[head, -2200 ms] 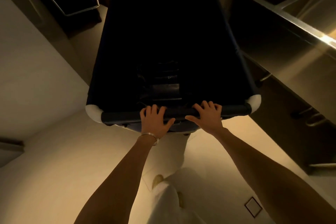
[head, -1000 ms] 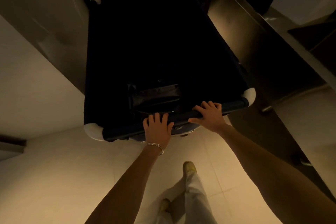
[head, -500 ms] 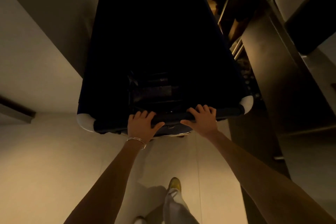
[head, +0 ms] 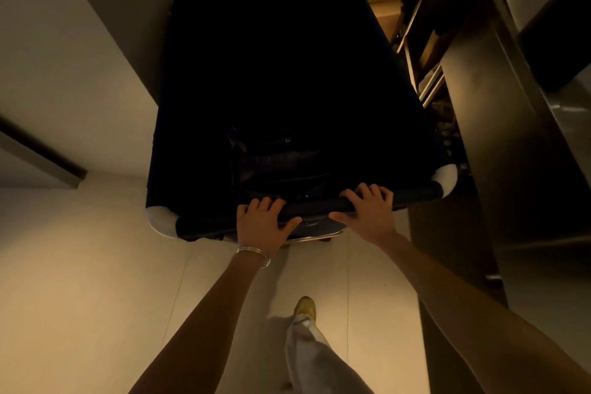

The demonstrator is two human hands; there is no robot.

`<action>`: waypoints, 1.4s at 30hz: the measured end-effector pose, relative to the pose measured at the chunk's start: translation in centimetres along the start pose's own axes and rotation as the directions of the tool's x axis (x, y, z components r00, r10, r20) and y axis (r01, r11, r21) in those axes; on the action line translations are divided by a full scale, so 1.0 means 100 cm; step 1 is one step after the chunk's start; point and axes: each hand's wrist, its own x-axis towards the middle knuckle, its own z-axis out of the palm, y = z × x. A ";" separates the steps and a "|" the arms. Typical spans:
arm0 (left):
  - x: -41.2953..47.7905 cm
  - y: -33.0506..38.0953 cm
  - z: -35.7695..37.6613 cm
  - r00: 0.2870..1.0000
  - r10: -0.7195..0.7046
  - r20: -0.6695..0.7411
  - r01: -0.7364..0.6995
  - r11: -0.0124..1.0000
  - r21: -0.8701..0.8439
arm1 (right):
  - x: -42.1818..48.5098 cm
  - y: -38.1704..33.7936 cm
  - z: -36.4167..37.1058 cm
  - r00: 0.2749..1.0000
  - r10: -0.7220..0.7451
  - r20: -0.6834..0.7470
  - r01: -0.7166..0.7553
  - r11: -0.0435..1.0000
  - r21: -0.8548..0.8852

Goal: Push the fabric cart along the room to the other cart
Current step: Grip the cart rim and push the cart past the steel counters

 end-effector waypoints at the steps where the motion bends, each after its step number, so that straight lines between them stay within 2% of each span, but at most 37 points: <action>1: -0.010 0.002 0.000 1.000 0.002 0.008 -0.002 1.000 0.000 | -0.010 0.000 0.000 1.000 -0.001 0.002 0.001 1.000 -0.002; 11: -0.129 0.028 0.004 0.994 0.051 -0.092 -0.053 0.998 -0.015 | -0.132 -0.011 -0.004 0.999 0.000 0.039 -0.001 1.000 0.003; 21: -0.199 0.044 0.006 0.998 0.034 -0.048 -0.037 0.998 -0.052 | -0.201 -0.015 -0.003 0.994 0.003 0.108 0.001 0.999 -0.036; 26: -0.194 0.047 0.000 1.000 0.011 -0.014 -0.012 0.997 -0.071 | -0.196 -0.015 -0.009 0.990 0.011 0.142 -0.004 0.999 -0.046; 29: -0.184 0.045 -0.001 0.998 -0.015 0.054 0.019 0.996 -0.082 | -0.183 -0.014 -0.012 0.987 0.009 0.158 0.001 0.998 -0.067; 32: -0.170 0.042 -0.002 0.997 -0.025 0.075 0.028 0.999 -0.045 | -0.168 -0.012 -0.012 0.987 0.006 0.163 0.006 0.997 -0.075; 42: -0.093 0.029 0.001 0.997 -0.051 0.059 0.053 0.998 -0.029 | -0.083 -0.003 -0.015 0.988 -0.049 0.149 0.058 0.997 -0.057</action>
